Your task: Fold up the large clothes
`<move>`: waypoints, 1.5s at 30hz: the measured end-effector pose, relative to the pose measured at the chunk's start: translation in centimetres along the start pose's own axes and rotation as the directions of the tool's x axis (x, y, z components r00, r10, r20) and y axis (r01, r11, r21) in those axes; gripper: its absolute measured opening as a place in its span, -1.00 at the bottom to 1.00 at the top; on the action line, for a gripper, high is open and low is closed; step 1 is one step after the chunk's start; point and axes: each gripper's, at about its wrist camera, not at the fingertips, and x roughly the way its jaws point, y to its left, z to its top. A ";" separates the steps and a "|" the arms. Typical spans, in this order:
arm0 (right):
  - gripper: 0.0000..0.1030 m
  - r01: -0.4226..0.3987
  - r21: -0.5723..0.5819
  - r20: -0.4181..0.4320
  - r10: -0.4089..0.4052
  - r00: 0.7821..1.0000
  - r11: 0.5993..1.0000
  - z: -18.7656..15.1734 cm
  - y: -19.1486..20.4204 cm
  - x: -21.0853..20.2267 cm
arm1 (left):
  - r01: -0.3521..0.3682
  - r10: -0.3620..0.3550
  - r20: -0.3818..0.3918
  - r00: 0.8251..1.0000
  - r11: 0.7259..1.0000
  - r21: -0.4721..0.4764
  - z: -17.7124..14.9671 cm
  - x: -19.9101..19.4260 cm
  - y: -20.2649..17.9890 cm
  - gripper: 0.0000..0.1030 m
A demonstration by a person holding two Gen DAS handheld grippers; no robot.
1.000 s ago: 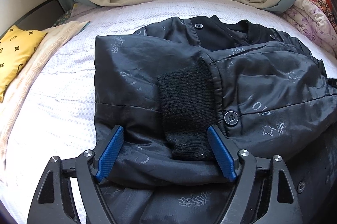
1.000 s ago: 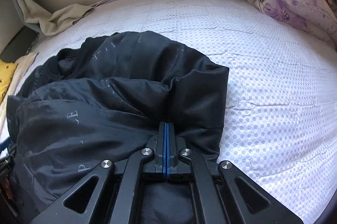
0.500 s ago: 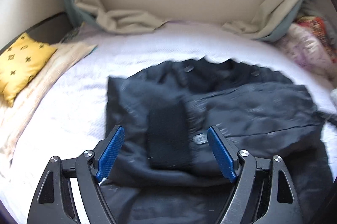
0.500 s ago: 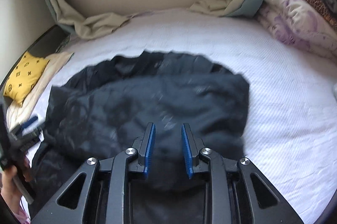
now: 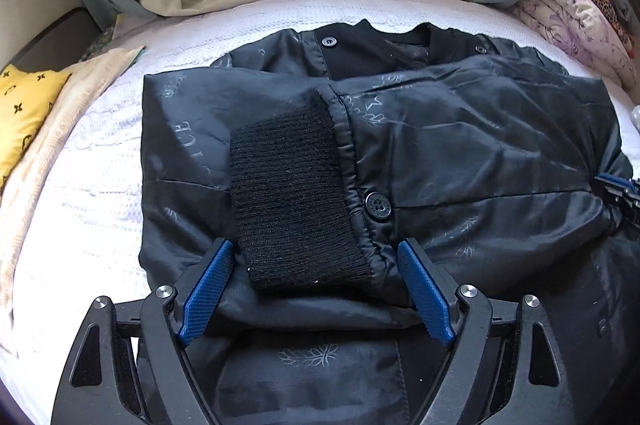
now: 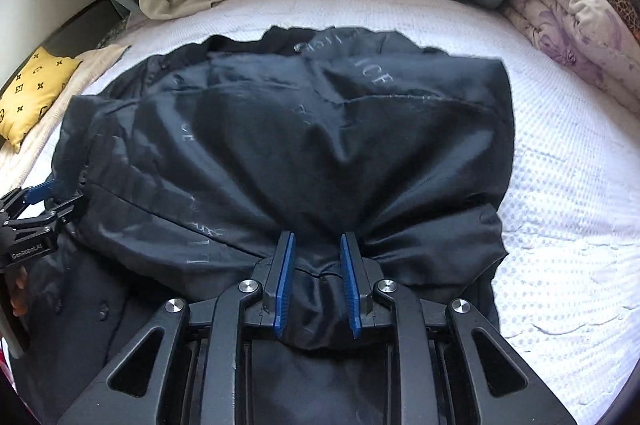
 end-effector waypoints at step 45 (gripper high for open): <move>0.13 -0.243 0.317 0.008 0.253 0.967 0.917 -4.8 -7.9 -14.2 | 0.205 -0.197 0.060 0.979 0.954 -0.219 -2.4 -12.3 9.8 0.73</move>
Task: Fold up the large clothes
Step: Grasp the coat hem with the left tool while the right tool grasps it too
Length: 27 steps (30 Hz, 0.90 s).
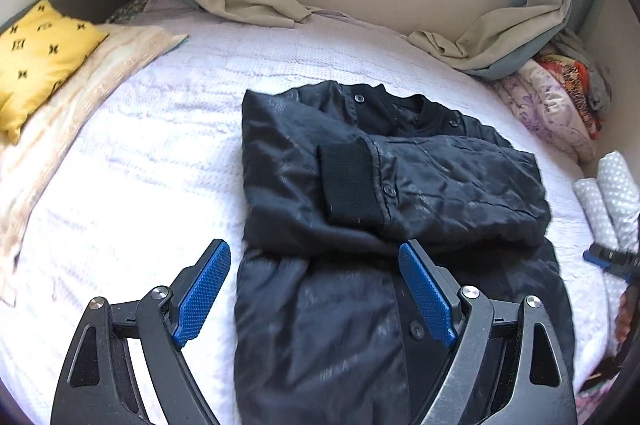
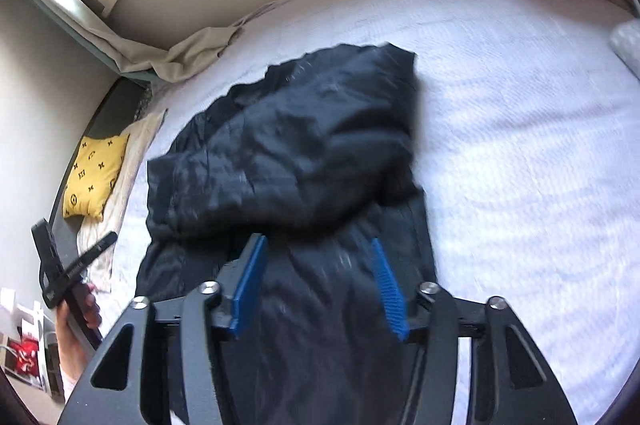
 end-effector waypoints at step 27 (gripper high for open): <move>0.16 -0.125 0.186 -0.242 0.168 0.955 0.975 -13.3 -7.9 -0.7 | 0.151 -0.226 -0.400 0.888 0.966 -0.209 -15.7 -1.3 4.9 0.69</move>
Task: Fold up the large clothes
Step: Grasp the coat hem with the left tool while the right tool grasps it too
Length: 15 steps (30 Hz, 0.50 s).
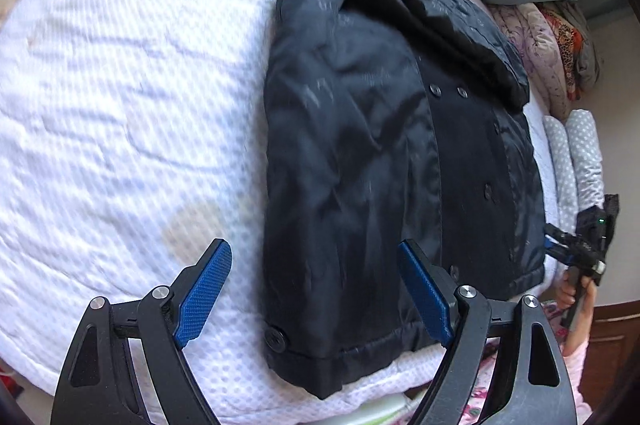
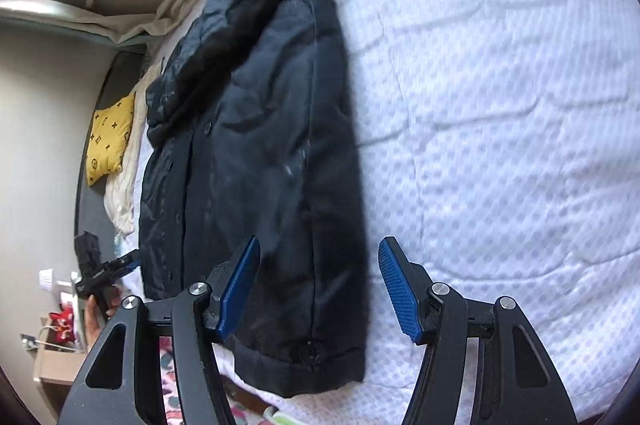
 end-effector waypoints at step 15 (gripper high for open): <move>0.16 -0.148 0.017 -0.158 0.149 0.976 0.989 -1.2 0.8 3.7 | 0.090 -0.091 -0.078 0.993 0.996 -0.010 -1.4 1.8 0.0 0.28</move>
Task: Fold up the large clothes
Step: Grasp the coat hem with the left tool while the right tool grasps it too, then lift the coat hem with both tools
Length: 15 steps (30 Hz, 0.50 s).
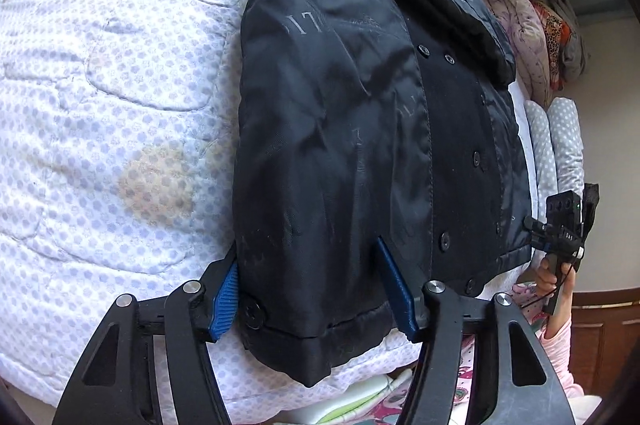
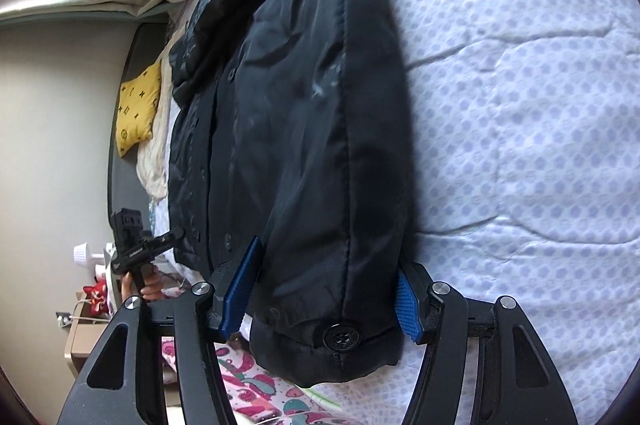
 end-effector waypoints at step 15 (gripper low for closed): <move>-0.79 -0.104 -0.088 0.033 0.107 0.994 0.991 0.1 2.8 -0.3 | 0.164 -0.164 0.035 0.986 0.986 0.005 -0.8 -1.8 -0.3 -0.62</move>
